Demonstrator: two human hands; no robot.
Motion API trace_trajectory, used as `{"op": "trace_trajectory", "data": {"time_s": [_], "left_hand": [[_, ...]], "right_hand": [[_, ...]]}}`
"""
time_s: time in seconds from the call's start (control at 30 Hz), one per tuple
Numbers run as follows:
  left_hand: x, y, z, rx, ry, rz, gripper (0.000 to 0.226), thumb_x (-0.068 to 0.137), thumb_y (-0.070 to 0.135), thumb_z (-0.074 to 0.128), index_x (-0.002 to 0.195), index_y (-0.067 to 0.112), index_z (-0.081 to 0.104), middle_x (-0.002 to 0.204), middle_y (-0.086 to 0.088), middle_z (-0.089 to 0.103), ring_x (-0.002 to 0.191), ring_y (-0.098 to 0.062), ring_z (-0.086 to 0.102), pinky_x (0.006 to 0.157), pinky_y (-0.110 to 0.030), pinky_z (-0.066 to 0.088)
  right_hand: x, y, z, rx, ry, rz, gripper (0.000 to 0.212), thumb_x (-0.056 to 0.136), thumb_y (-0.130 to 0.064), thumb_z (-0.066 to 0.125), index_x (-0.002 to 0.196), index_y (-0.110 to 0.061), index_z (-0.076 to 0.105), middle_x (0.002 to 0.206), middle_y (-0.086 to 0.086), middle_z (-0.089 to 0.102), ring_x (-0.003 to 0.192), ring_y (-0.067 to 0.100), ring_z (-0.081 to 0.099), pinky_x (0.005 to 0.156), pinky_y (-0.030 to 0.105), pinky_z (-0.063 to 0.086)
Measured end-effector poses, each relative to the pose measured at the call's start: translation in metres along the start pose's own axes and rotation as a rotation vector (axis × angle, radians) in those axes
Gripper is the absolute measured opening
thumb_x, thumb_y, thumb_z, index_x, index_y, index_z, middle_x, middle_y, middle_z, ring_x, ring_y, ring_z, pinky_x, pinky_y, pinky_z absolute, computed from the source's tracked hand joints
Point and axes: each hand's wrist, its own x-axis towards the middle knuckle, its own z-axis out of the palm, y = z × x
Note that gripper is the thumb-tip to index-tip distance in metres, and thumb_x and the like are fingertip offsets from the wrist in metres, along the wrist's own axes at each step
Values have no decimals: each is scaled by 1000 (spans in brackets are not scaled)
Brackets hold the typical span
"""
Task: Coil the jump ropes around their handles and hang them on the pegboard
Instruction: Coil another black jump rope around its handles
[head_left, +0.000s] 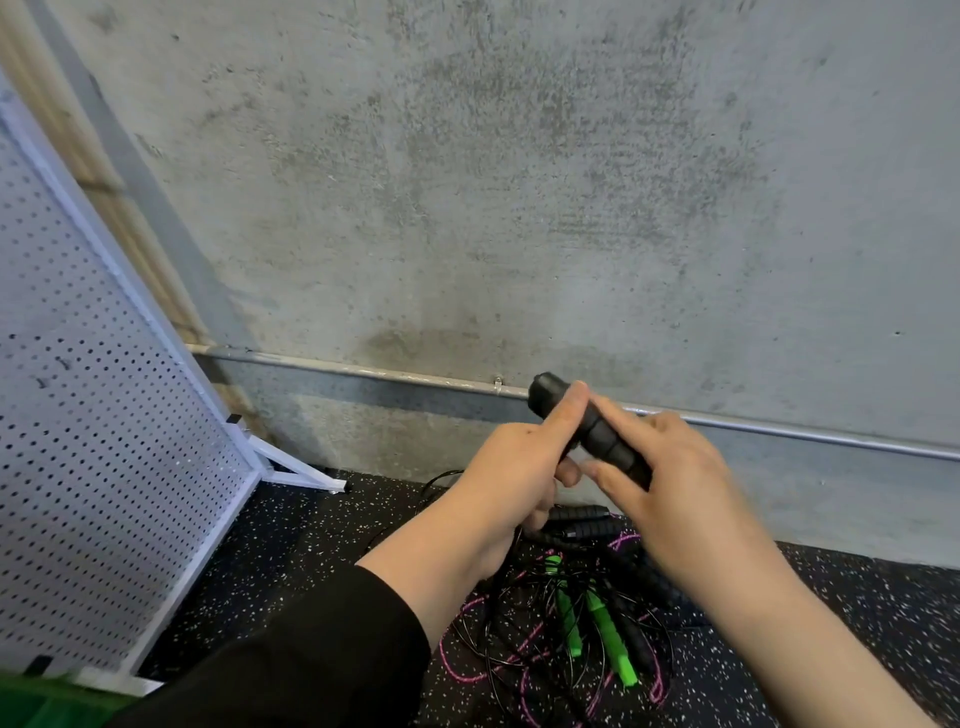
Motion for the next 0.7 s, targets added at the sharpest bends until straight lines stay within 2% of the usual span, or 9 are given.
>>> {"op": "trace_trajectory", "data": {"time_s": [0.13,0.2,0.27,0.33,0.37,0.4,0.47,0.57,0.7], "left_hand": [[1,-3,0,-146,96,-70,42,89,60,66,78,20,63,58,2,49,43,-9,28,41,-19,19],[1,-2,-1,-172,129,-54,38,92,51,65,70,21,58,53,4,46,42,-8,28,41,-19,19],[2,0,-3,-166,146,-23,37,94,46,63,69,22,53,50,6,43,42,-8,25,41,-19,17],[3,2,-4,-174,119,-9,35,95,44,63,72,21,50,54,4,43,44,-9,24,41,-19,16],[3,3,-5,-185,92,-3,34,95,44,63,73,21,50,56,2,43,45,-9,24,41,-19,16],[2,3,-5,-187,65,7,34,95,44,62,75,21,50,58,2,43,46,-9,24,42,-20,16],[1,4,-6,-154,33,28,33,95,45,63,76,21,52,59,2,43,48,-10,26,43,-22,19],[0,6,-7,-122,20,49,32,95,46,63,77,21,53,60,2,43,49,-10,28,43,-22,21],[1,9,-10,-78,-6,69,33,97,48,60,82,20,54,65,1,45,49,-9,26,43,-22,21]], "right_hand": [[-2,-5,8,-160,-53,-85,67,85,-47,71,145,-49,42,101,-3,49,93,23,49,84,44,51],[-2,-8,5,-114,-119,-59,63,87,-56,60,147,-49,42,109,-7,48,102,17,49,93,33,46],[-1,-14,-4,94,-141,74,58,92,-56,55,148,-46,43,117,-17,52,108,5,51,91,14,39],[3,-16,-15,457,-93,326,45,99,-53,48,136,-30,60,119,-14,68,105,6,63,81,5,43],[4,-14,-19,746,-136,486,49,100,-54,44,125,-20,69,114,-2,75,97,15,71,77,11,52],[4,-13,-24,1038,-239,617,55,99,-55,44,118,-13,73,109,14,76,89,26,74,75,24,61],[2,-12,-32,1346,-500,711,57,93,-55,54,116,-7,75,110,30,71,79,35,72,71,41,65],[1,-5,-31,1494,-695,666,63,81,-47,80,127,-7,68,104,24,66,72,28,63,61,36,59],[5,-3,-25,1403,-519,587,42,95,-34,60,135,-20,63,95,18,60,66,22,50,53,29,42]]}}
